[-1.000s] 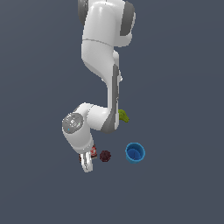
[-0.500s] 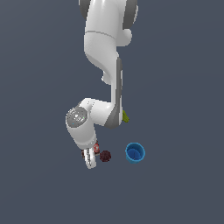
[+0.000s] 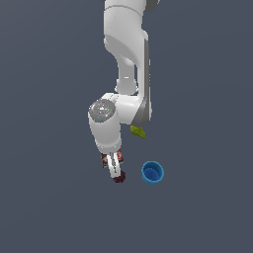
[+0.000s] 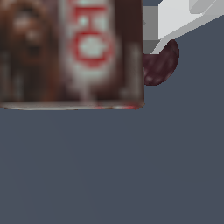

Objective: Pick up a designated object from a clutter of objects.

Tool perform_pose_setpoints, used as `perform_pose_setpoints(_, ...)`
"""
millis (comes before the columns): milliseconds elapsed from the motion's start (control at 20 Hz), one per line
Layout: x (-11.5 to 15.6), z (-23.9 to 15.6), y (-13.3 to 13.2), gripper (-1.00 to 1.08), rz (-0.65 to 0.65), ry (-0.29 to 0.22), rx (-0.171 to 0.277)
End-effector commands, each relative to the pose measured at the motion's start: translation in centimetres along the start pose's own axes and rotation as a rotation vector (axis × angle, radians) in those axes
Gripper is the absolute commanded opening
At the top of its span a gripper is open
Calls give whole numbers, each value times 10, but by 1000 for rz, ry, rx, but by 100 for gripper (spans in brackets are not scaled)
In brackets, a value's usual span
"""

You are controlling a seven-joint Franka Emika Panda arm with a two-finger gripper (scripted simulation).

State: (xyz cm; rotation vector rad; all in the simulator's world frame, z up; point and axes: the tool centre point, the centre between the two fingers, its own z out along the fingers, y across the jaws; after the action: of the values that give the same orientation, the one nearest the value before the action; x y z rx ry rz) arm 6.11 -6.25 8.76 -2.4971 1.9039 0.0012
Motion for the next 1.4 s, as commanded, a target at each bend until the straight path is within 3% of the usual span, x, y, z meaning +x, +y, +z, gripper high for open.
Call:
perform_pose_setpoints(0, -18, -18, 6, -100, -1, 0, 1)
perform_pose_setpoints(1350, -226, -232, 67, -100, 0, 6, 0)
